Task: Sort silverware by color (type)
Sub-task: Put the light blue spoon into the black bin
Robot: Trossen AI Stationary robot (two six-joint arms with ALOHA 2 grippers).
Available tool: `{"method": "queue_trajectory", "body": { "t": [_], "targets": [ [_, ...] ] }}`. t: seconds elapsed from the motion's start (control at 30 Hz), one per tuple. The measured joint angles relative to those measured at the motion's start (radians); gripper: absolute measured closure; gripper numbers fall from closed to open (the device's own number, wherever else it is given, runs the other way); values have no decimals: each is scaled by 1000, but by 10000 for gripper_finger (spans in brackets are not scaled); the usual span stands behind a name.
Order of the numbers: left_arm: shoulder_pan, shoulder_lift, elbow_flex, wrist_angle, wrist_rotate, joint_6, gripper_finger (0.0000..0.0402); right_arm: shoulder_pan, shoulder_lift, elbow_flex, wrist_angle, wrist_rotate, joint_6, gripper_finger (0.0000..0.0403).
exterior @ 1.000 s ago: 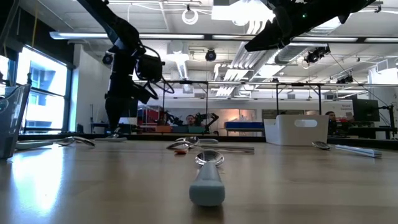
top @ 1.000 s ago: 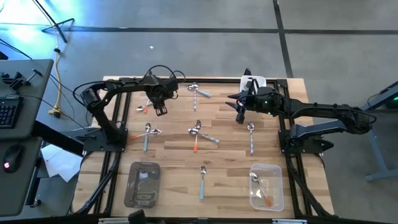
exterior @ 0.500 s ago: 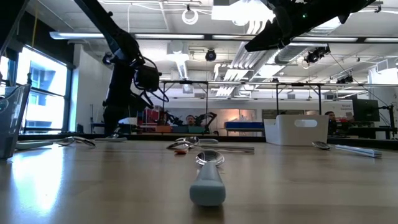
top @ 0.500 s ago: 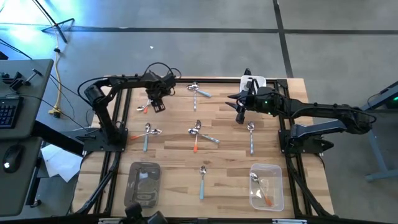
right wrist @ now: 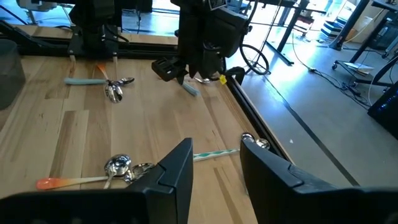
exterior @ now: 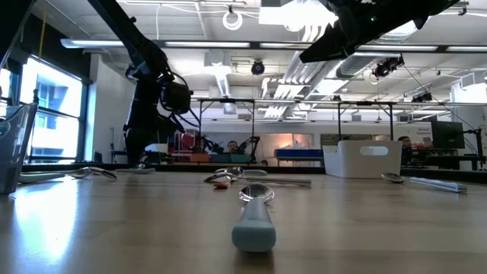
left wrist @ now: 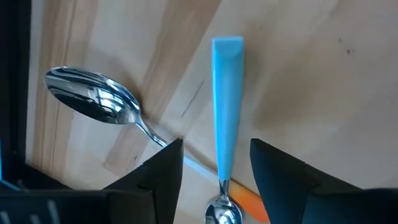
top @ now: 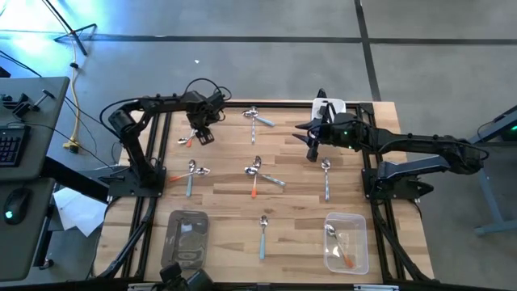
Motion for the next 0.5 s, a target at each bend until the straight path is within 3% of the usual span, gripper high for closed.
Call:
{"method": "queue_trajectory", "body": {
  "t": [0.23, 0.5],
  "targets": [
    [3, 0, -24, 18, 16, 2, 215, 0, 0, 0, 0, 0, 0, 284],
    [3, 0, -57, 51, -22, 20, 241, 0, 0, 0, 0, 0, 0, 284]
  ]
}}
